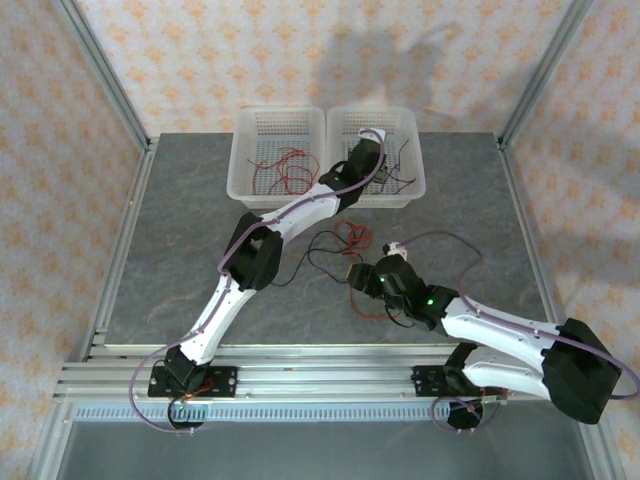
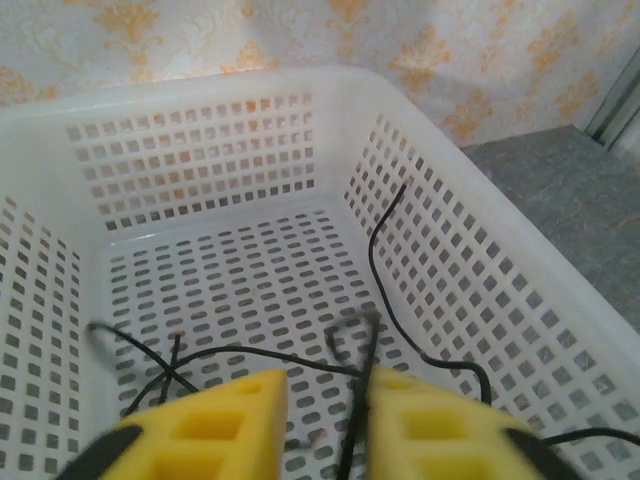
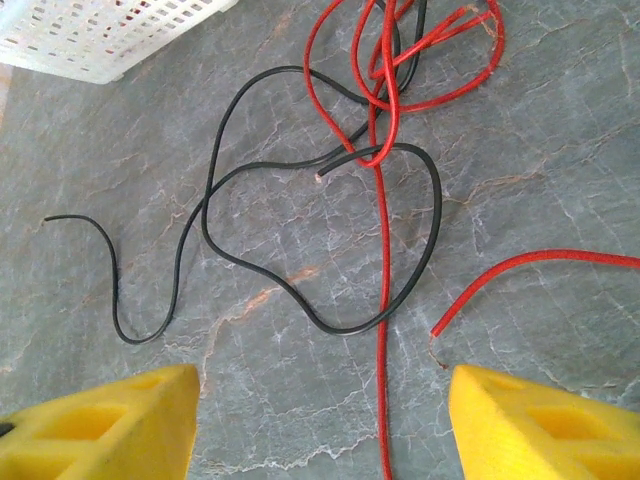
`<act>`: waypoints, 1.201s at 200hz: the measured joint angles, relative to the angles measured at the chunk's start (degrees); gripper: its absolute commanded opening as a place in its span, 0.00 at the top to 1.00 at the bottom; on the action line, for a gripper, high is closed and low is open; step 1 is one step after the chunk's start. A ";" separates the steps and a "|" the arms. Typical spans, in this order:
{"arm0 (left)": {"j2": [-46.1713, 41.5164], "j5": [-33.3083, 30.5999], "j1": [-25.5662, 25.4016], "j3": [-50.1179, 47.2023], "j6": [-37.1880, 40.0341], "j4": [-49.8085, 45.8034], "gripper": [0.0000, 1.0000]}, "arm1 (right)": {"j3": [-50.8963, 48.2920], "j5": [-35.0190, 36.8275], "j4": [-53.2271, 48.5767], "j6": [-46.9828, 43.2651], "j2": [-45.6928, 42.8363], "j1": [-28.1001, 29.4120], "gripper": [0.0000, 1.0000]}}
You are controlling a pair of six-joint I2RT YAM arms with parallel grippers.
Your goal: Untangle the cables
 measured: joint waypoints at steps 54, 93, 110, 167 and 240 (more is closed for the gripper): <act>-0.07 0.85 0.00 4.44 0.24 -0.31 0.20 | 0.00 -0.46 0.02 0.22 0.94 0.00 0.34; -0.33 1.01 0.00 4.50 1.27 -0.50 0.03 | 0.00 -1.16 0.00 0.85 1.16 0.00 0.34; -0.63 1.01 0.00 4.50 1.29 -0.63 0.01 | 0.00 -1.53 0.00 1.09 1.22 0.00 0.34; -7.06 -0.13 -0.15 1.84 1.51 -1.46 0.01 | 2.29 -1.92 -4.39 2.58 3.98 -0.02 0.34; -39.34 -3.37 -1.70 -32.22 0.04 6.51 0.01 | 13.60 4.04 -19.34 2.91 11.21 -1.88 0.37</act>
